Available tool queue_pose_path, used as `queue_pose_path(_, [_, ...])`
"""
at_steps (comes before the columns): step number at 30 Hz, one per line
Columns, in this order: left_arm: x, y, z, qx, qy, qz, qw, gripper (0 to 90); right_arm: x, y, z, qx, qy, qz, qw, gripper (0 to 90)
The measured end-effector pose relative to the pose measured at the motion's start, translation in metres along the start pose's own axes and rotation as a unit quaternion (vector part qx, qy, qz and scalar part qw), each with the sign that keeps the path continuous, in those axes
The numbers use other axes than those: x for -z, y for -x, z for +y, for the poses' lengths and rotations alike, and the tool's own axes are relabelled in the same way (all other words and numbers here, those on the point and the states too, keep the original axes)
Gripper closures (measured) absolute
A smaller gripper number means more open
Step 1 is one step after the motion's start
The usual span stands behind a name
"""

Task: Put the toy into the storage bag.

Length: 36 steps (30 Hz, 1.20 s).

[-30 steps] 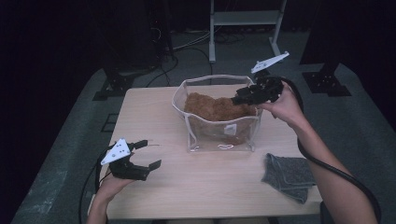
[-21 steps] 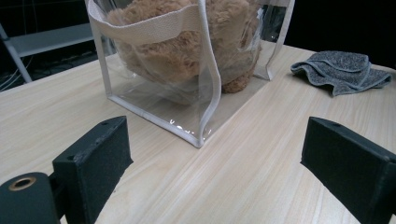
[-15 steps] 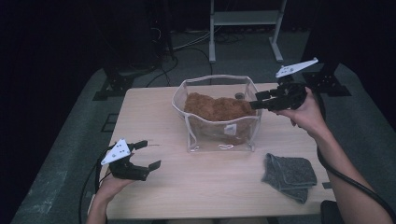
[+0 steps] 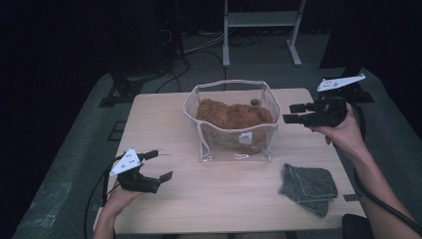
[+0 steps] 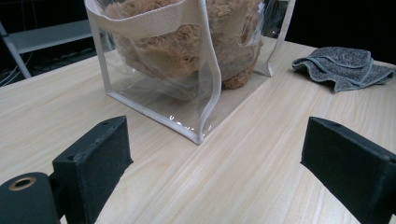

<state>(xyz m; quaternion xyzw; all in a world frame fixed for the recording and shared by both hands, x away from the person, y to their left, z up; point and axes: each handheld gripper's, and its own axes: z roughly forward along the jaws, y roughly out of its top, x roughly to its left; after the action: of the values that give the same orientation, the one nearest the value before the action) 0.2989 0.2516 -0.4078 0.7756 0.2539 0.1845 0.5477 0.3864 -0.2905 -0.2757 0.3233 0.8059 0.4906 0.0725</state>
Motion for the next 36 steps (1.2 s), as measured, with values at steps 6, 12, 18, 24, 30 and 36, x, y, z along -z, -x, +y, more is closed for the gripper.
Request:
queue_pose_path(6, [0.001,0.001,0.002,-0.001,0.007,0.002,1.0000,7.0,0.009,0.007,-0.025,-0.019,0.005,-0.005,0.9998,39.8])
queue_pose_path(12, [0.000,0.001,0.002,-0.004,0.005,0.002,1.0000,7.0,0.011,0.014,-0.053,-0.042,0.005,-0.010,0.9991,39.5])
queue_pose_path(18, [-0.001,0.001,0.002,-0.004,0.003,0.003,1.0000,7.0,0.008,0.020,-0.079,-0.065,0.001,-0.015,0.9978,38.7])
queue_pose_path(24, [-0.002,0.002,0.000,-0.003,0.000,0.000,1.0000,7.0,0.000,0.021,-0.105,-0.076,-0.009,-0.016,0.9969,38.1])
queue_pose_path(30, [-0.003,0.002,0.000,-0.005,-0.003,0.000,1.0000,7.0,-0.006,0.018,-0.125,-0.082,-0.020,-0.016,0.9963,37.7])
queue_pose_path(36, [-0.004,0.002,0.000,-0.004,0.000,0.002,1.0000,7.0,-0.006,0.016,-0.139,-0.090,-0.017,-0.015,0.9957,37.2])
